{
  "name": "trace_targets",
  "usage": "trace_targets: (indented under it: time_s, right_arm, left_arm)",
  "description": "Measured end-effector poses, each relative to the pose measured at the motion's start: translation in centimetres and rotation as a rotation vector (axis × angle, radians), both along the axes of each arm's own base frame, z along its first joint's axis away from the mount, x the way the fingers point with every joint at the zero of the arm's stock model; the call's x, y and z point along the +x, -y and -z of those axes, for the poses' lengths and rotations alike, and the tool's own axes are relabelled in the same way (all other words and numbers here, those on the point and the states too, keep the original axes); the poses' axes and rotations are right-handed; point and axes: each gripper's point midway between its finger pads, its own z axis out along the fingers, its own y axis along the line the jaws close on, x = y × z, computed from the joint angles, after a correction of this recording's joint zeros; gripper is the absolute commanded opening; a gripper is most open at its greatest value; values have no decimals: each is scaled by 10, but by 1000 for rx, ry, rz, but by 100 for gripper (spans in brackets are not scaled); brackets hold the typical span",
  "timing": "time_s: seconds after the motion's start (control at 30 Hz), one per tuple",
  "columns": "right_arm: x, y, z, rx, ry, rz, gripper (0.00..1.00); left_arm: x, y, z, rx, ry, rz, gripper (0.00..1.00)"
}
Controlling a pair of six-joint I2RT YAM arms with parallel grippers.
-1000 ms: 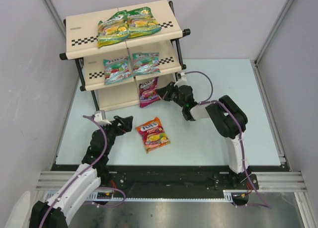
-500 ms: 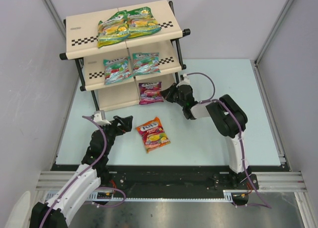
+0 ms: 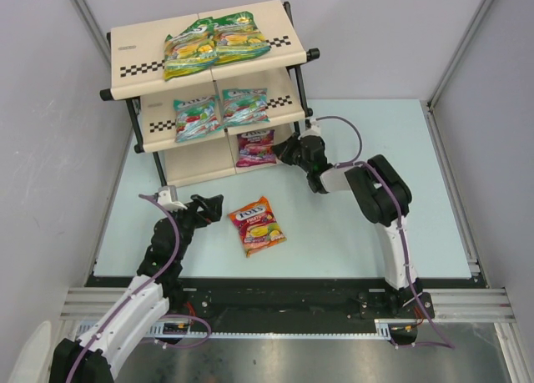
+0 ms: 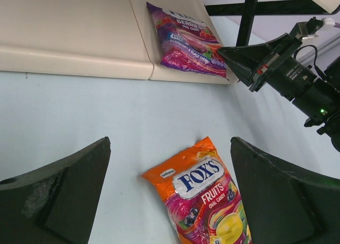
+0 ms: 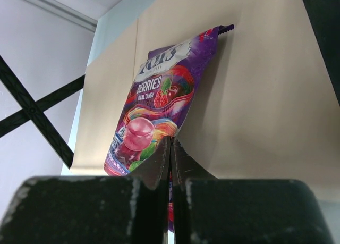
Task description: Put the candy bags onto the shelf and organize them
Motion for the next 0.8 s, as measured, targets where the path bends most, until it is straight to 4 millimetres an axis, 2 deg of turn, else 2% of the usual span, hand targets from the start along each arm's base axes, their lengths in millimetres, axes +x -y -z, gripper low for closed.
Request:
trace_targets:
  time_s: [0.27,0.5,0.6,0.63,0.73,0.8]
  right_arm:
    - [12,-10,7,5,0,-45,0]
    - [13,-19,13,0,-10,-104,1]
    - [13,-23,11,-2,0,-133,19]
    - [12,-24,11,-2,0,-142,28]
    - [10,-24,12,-1,1,-160,39]
    - [10,-23,9,2,15,-164,41]
  left_arm:
    - [0,-1,1,13,2,1,100]
    - [-2,-1,7,23,-7,2,100]
    - [-2,-1,7,24,-8,2,100]
    - [-2,-1,7,24,-8,2,100]
    - [-2,-1,8,29,-7,3,100]
    - [-2,-2,6,28,-2,3,100]
